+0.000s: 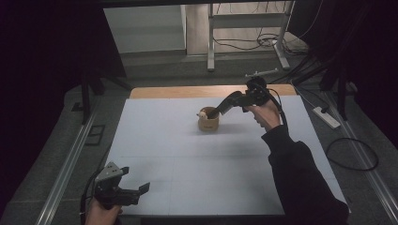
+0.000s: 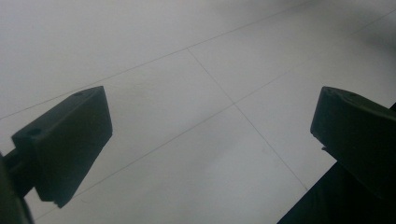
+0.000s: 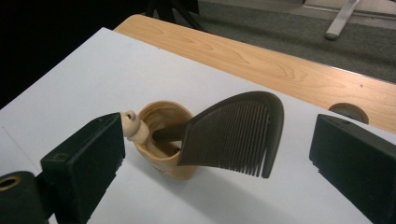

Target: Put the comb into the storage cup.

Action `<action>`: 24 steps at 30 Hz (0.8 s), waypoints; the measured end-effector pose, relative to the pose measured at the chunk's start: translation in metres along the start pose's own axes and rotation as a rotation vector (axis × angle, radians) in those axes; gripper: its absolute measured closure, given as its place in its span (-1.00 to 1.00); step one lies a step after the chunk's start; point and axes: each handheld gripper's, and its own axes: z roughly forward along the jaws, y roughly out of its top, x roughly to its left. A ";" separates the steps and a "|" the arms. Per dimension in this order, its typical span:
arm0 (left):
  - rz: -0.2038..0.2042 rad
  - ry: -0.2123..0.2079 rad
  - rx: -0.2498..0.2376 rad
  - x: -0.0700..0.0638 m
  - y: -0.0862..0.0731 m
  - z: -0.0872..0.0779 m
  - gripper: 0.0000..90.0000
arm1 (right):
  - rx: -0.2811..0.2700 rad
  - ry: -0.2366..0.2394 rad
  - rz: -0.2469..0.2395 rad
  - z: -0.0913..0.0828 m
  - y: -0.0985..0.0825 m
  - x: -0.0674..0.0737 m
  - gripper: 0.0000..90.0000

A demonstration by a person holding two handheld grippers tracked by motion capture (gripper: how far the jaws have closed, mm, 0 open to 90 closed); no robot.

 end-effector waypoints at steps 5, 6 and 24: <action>0.000 0.000 0.000 0.000 0.000 0.000 -1.00 | 0.004 0.004 -0.016 -0.003 0.000 0.003 -0.96; 0.001 0.001 0.000 0.000 0.000 0.000 -1.00 | 0.004 0.006 -0.017 -0.003 -0.001 0.003 -0.96; 0.002 0.001 0.000 0.000 0.000 0.000 -1.00 | 0.018 0.010 -0.087 -0.018 -0.009 0.013 -1.00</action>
